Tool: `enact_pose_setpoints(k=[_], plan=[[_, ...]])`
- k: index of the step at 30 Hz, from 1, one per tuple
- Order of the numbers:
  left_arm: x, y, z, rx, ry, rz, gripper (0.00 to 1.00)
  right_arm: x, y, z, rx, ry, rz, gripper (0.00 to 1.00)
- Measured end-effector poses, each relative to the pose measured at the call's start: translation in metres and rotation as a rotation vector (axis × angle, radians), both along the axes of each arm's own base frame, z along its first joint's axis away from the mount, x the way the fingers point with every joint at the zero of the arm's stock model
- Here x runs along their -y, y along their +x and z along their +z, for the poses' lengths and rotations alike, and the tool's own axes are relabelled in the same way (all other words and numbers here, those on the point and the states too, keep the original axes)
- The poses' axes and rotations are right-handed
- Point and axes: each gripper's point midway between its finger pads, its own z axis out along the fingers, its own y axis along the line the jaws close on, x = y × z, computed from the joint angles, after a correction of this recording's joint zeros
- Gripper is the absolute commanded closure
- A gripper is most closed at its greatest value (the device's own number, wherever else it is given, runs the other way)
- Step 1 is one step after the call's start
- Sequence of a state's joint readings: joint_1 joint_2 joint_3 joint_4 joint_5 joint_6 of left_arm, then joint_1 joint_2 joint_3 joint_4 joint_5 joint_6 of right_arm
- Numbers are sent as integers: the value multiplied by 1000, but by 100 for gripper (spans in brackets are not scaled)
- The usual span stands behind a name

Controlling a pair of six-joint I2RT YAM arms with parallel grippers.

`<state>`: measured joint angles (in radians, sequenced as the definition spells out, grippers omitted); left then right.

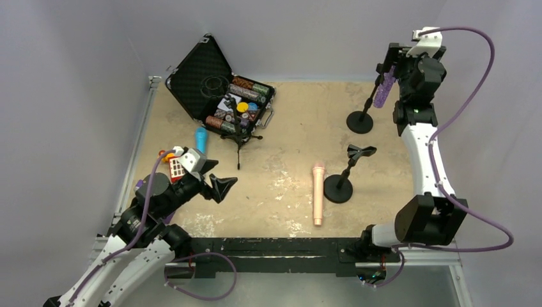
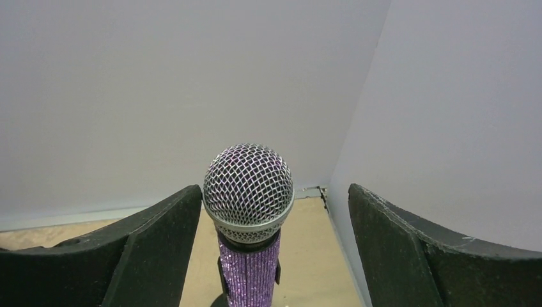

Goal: Attach the microphones to the stand

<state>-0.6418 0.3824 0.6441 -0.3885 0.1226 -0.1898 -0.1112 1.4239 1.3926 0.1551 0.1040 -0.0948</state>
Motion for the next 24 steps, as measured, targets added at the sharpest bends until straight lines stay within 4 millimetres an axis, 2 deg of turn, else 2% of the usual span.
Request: enact_pose_setpoints(k=[4, 14, 20, 24], plan=[[0, -1, 8, 13, -10, -1, 14, -7, -14, 11, 46, 17, 28, 12], [-1, 0, 13, 19, -15, 7, 9, -41, -52, 9, 58, 39, 191, 12], [-3, 10, 5, -14, 7, 52, 6, -71, -87, 12, 33, 18, 340, 8], [-4, 18, -2, -43, 26, 86, 4, -99, -113, 6, -26, -59, 496, 6]])
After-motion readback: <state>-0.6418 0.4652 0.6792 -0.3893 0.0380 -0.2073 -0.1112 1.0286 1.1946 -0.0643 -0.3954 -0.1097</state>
